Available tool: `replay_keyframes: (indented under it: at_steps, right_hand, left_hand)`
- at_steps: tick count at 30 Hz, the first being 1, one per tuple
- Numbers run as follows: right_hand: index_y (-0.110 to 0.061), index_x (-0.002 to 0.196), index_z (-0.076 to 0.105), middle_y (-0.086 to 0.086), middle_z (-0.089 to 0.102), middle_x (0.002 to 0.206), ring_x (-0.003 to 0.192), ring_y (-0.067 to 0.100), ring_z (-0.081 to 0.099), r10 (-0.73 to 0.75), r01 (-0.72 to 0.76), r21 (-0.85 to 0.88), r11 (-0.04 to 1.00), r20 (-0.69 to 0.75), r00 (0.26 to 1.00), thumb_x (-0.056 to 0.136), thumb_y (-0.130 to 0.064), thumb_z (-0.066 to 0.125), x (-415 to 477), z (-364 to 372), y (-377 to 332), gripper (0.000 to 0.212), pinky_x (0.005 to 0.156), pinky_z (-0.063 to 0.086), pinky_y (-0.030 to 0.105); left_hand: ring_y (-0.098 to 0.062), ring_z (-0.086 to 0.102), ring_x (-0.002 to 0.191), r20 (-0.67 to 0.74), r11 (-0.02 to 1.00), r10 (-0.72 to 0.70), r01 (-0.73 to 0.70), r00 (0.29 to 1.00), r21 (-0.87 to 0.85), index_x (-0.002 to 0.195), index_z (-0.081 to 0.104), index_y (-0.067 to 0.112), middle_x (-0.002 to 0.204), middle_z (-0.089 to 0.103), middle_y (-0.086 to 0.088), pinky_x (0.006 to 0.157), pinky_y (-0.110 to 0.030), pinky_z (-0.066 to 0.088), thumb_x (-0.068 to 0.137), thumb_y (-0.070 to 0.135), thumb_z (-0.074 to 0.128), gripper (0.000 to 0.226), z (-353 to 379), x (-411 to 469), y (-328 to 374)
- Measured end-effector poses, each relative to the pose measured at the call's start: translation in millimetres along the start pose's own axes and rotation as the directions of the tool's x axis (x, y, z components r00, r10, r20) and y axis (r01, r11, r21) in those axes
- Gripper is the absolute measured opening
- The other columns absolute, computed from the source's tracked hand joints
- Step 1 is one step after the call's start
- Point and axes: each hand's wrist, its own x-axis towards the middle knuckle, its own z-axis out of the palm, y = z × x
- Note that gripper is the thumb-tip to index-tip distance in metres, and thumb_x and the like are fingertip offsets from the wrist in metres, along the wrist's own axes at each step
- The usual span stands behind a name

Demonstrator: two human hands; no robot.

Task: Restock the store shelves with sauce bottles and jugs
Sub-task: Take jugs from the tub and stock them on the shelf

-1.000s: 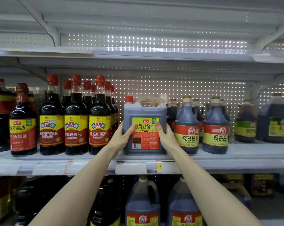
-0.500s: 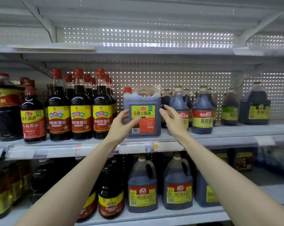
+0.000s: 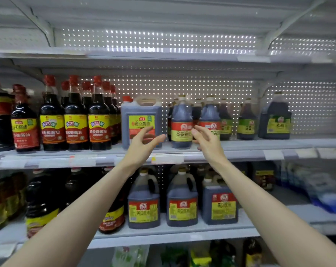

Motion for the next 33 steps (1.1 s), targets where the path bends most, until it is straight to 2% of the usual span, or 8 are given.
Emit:
replay_keyframes:
  at_steps: [3, 5, 9, 13, 15, 24, 28, 33]
  right_hand:
    - [-0.023, 0.128, 0.053, 0.000, 0.060, 0.126, 0.118, 0.021, 0.055, 0.017, -0.016, -0.006, 1.000, 0.017, 1.000, 0.094, -0.041, 0.055, -10.9, -45.2, 11.2, 0.038, 0.102, 0.045, 0.039]
    - [-0.021, 0.132, 0.052, 0.001, 0.059, 0.128, 0.117, 0.020, 0.055, 0.023, -0.022, -0.030, 0.999, 0.046, 0.999, 0.094, -0.043, 0.055, -18.0, -77.4, 20.4, 0.044, 0.101, 0.045, 0.039]
    - [-0.020, 0.130, 0.053, 0.001, 0.062, 0.122, 0.108, 0.017, 0.060, 0.012, -0.007, -0.044, 0.999, 0.114, 0.993, 0.096, -0.039, 0.053, -29.7, -133.5, 35.9, 0.040, 0.091, 0.048, 0.030]
    - [-0.018, 0.128, 0.055, 0.005, 0.062, 0.126, 0.115, 0.020, 0.058, 0.048, -0.044, -0.029, 0.999, 0.157, 0.986, 0.094, -0.039, 0.056, -43.6, -166.6, 56.4, 0.040, 0.092, 0.047, 0.029]
    - [-0.020, 0.127, 0.056, 0.005, 0.063, 0.124, 0.115, 0.020, 0.059, 0.066, -0.065, -0.013, 0.998, 0.176, 0.982, 0.094, -0.038, 0.056, -51.1, -177.2, 66.2, 0.038, 0.092, 0.047, 0.028]
    - [-0.016, 0.130, 0.055, 0.006, 0.065, 0.119, 0.107, 0.018, 0.062, 0.067, -0.068, -0.001, 0.998, 0.201, 0.977, 0.095, -0.035, 0.055, -66.5, -206.3, 83.2, 0.040, 0.093, 0.050, 0.031]
    - [-0.017, 0.130, 0.055, 0.003, 0.066, 0.114, 0.106, 0.018, 0.062, 0.105, -0.101, -0.026, 0.995, 0.210, 0.972, 0.095, -0.036, 0.055, -75.4, -208.3, 103.2, 0.040, 0.094, 0.050, 0.035]
    - [-0.022, 0.118, 0.059, 0.001, 0.067, 0.107, 0.102, 0.016, 0.063, 0.213, -0.207, -0.052, 0.977, 0.209, 0.955, 0.094, -0.035, 0.057, -93.1, -201.9, 141.8, 0.027, 0.085, 0.051, 0.030]
  left_hand:
    - [-0.014, 0.058, 0.109, -0.009, 1.000, -0.011, 0.011, 1.000, -0.025, 0.135, 0.047, 0.022, 0.116, 0.060, 0.002, 0.076, -0.020, 0.043, 0.086, 0.038, 0.066, 0.055, 43.8, -17.8, 11.2]
    - [-0.005, 0.058, 0.102, -0.023, 0.999, -0.023, 0.022, 0.999, -0.042, 0.135, 0.046, 0.023, 0.113, 0.060, 0.005, 0.072, -0.018, 0.043, 0.087, 0.036, 0.065, 0.054, 76.0, -32.4, 20.4]
    - [0.005, 0.057, 0.094, -0.058, 0.998, -0.050, 0.047, 0.997, -0.052, 0.137, 0.046, 0.020, 0.117, 0.059, 0.001, 0.069, -0.007, 0.044, 0.088, 0.034, 0.066, 0.055, 131.4, -60.1, 33.5]
    - [0.006, 0.058, 0.089, -0.086, 0.994, -0.096, 0.091, 0.992, -0.059, 0.136, 0.047, 0.017, 0.109, 0.061, 0.005, 0.071, -0.004, 0.047, 0.088, 0.030, 0.067, 0.054, 171.0, -84.4, 39.2]
    - [0.003, 0.058, 0.095, -0.095, 0.993, -0.111, 0.108, 0.989, -0.044, 0.136, 0.047, 0.018, 0.108, 0.061, 0.007, 0.079, -0.009, 0.048, 0.089, 0.030, 0.065, 0.052, 185.1, -93.5, 39.6]
    - [-0.005, 0.057, 0.106, -0.057, 0.988, -0.155, 0.156, 0.986, 0.005, 0.138, 0.047, 0.018, 0.120, 0.061, -0.003, 0.076, -0.014, 0.043, 0.087, 0.036, 0.065, 0.057, 219.7, -111.6, 35.0]
    - [0.000, 0.055, 0.102, -0.051, 0.979, -0.204, 0.205, 0.978, 0.018, 0.138, 0.047, 0.021, 0.119, 0.059, 0.000, 0.075, -0.014, 0.042, 0.087, 0.038, 0.064, 0.056, 229.4, -117.8, 20.5]
    - [-0.013, 0.058, 0.107, -0.010, 0.958, -0.288, 0.288, 0.958, -0.004, 0.135, 0.049, 0.020, 0.117, 0.061, 0.000, 0.075, -0.015, 0.045, 0.088, 0.038, 0.064, 0.053, 245.3, -133.8, -22.6]
